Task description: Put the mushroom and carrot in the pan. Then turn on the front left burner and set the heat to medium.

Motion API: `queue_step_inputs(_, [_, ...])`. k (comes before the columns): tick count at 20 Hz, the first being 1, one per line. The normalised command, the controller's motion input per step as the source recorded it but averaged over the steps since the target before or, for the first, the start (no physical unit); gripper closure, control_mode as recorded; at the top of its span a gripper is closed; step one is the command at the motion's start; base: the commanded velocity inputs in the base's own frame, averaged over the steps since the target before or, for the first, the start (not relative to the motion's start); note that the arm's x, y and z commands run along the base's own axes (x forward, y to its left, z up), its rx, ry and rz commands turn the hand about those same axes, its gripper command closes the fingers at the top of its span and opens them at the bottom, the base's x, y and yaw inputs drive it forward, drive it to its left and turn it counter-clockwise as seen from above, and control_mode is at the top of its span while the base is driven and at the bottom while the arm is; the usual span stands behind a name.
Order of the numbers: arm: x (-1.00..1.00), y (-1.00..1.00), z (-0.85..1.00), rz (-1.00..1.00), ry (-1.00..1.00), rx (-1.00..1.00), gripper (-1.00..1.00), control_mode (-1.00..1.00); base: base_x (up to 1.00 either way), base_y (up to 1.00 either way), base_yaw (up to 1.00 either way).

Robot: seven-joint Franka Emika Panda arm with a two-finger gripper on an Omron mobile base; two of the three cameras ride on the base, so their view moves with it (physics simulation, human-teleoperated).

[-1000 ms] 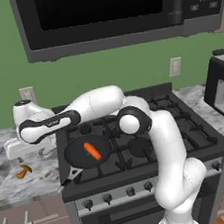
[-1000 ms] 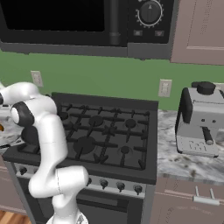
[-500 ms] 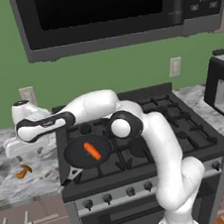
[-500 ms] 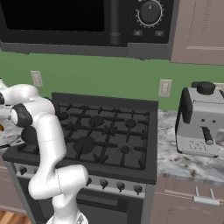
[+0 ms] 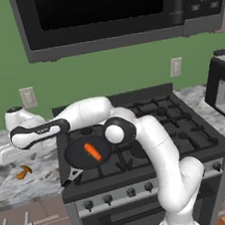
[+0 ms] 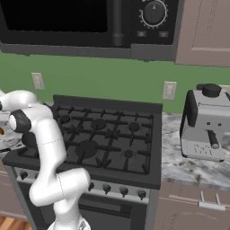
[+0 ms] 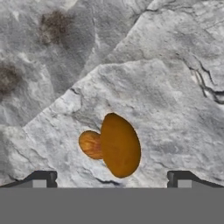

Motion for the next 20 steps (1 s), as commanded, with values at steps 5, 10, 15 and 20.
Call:
queue_step_inputs(5, [0.0, 0.05, -0.17, 0.0, 0.0, -0.01, -1.0, -1.0, 0.0, 0.0, 0.0])
queue_step_inputs(10, [0.01, 0.0, -0.16, 0.0, 0.0, 0.0, -1.0, -1.0, 0.0, 0.0, 0.0])
queue_step_inputs(15, [0.0, -0.02, 0.0, 0.0, 0.0, 0.0, -1.0, -1.0, 0.0, 0.0, 0.0])
queue_step_inputs(20, [0.0, -0.13, -0.13, 0.0, 0.0, 0.0, -1.0, -1.0, 0.0, 0.0, 0.0])
